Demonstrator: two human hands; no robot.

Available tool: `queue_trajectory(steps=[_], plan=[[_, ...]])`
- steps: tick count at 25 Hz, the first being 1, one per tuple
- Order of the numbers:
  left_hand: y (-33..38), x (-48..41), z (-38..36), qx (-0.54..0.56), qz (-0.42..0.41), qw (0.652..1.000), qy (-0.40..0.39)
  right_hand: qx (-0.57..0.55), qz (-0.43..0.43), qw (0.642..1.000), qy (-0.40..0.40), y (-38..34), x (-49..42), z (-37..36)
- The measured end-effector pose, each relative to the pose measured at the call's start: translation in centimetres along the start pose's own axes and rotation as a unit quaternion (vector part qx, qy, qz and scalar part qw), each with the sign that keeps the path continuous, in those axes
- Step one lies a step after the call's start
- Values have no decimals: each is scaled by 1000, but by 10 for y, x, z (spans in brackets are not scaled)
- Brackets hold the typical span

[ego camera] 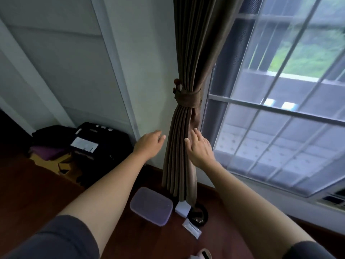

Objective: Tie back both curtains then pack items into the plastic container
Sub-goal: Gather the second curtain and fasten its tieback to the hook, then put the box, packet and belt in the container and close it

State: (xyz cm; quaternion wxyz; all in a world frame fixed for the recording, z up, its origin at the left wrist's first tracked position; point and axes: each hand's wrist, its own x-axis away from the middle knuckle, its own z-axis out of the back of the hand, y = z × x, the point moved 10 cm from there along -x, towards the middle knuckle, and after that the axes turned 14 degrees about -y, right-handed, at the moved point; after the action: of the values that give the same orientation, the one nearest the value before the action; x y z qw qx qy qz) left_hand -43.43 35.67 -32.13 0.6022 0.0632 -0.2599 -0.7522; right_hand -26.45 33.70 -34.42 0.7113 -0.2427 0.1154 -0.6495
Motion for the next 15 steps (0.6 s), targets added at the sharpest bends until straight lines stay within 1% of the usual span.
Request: queue_trajectory(steps=[4,7,12,15], plan=[[-47,21,-66,-32,44,997,-56,16,-33,998,-51,19,29,-74],[-102,19,-132,-39,96,990,-100,40,-59,994,-88,53,27,-139],[-199,11,-258,-27,172,978,-116,61,-47,989,-129,110,0,-274],[-270,3,-359,-18,216,968,-128,49,-53,988,-137,156,-16,-377]])
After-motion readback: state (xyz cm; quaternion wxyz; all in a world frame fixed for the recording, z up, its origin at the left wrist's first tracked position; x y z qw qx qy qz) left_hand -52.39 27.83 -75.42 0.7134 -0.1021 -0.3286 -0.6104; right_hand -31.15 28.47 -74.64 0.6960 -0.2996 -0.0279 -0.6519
